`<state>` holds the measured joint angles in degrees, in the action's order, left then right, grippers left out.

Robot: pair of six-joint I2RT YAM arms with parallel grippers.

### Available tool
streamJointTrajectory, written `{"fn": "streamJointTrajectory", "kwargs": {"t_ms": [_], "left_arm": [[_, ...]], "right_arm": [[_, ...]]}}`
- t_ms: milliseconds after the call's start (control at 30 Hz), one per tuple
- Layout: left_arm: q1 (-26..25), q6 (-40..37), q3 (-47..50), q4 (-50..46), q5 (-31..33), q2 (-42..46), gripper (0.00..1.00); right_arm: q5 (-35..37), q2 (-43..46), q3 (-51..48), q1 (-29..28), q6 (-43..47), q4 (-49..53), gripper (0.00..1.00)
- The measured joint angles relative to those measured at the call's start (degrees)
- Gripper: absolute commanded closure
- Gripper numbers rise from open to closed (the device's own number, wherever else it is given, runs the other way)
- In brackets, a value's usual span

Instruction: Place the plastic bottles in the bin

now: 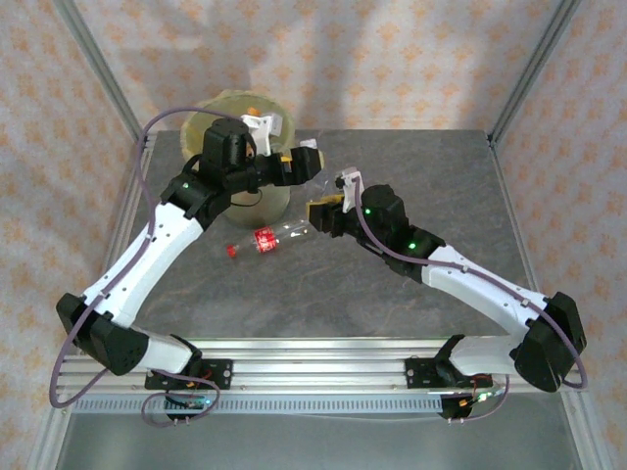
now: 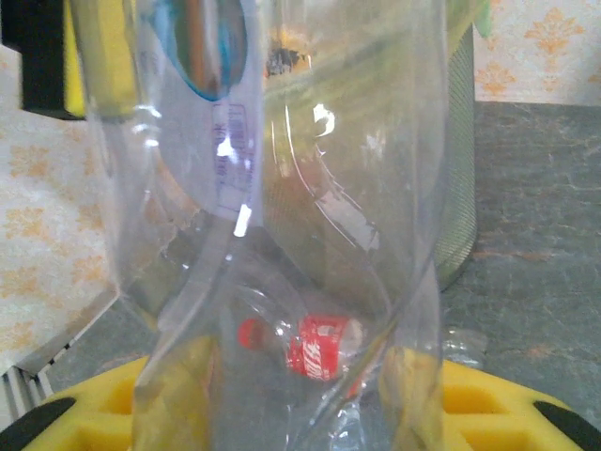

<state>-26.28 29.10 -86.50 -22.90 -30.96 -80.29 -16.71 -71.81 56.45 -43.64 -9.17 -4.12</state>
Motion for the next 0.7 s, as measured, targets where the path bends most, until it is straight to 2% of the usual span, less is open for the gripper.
{"fn": "streamJointTrajectory", "kwargs": {"t_ms": [133, 333, 533, 700], "left_arm": [[-0.8, 0.0, 0.0, 0.1, -0.7, -0.5, 0.0], [-1.1, 0.6, 0.0, 0.4, -1.6, -0.8, 0.09], [-1.1, 1.0, 0.0, 0.6, -1.7, -0.8, 0.24], [-1.4, 0.9, 0.0, 1.5, -1.7, -0.8, 0.44]], "right_arm": [[-1.0, 0.0, 0.0, -0.1, -0.5, -2.0, 0.65], [-2.2, 0.0, 0.0, -0.1, -1.6, -4.4, 0.65], [-3.7, 0.0, 0.0, -0.4, -2.3, -5.9, 0.65], [-4.3, -0.1, 0.1, -0.7, -2.7, -5.8, 0.62]]}}
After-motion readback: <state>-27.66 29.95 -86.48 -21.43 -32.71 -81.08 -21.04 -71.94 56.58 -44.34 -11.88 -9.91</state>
